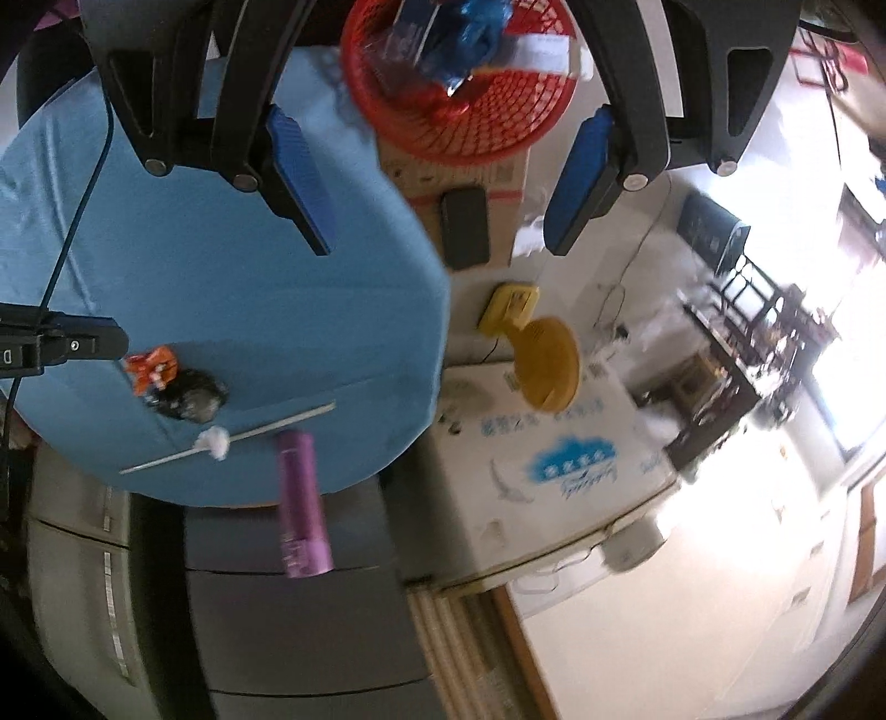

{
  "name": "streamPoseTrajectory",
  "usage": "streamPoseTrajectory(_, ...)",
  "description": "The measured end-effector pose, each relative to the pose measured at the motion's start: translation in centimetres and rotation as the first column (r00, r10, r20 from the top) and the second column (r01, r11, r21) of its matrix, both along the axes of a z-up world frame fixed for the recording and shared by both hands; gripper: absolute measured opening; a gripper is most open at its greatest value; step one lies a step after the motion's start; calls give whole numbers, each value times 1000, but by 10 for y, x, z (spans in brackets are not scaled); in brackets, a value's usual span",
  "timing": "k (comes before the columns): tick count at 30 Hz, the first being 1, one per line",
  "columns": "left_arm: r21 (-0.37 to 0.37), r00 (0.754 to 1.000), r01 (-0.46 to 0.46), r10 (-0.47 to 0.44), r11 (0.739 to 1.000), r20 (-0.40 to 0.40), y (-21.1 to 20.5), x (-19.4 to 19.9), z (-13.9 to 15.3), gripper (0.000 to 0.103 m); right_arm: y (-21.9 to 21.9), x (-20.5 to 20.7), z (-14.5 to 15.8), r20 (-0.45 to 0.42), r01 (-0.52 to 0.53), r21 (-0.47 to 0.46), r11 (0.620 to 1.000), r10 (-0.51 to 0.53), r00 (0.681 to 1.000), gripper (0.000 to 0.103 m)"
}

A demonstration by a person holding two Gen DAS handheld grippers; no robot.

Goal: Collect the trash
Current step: 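Move both tools back toward the black and orange bags on the table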

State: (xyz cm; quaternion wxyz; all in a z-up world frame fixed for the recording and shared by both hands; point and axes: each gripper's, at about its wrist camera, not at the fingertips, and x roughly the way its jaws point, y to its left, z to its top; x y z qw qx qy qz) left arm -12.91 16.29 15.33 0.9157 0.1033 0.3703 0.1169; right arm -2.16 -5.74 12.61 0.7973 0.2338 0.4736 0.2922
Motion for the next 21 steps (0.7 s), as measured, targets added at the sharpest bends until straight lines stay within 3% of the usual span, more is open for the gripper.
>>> streamPoseTrajectory(10, 23, 992, 125, -125, 992, -2, -68, 14, 14, 78, -86, -10, 2, 6, 163, 44, 986, -164, 986, 27)
streamPoseTrajectory(18, -22, 981, 181, -182, 983, -66, -95, 21, -1, 78, -141, -18, -4, 12, 273, 37, 961, -274, 962, 27)
streamPoseTrajectory(21, -38, 978, 185, -188, 982, -94, -95, 23, -11, 78, -150, -17, -9, 4, 295, 23, 955, -295, 956, 32)
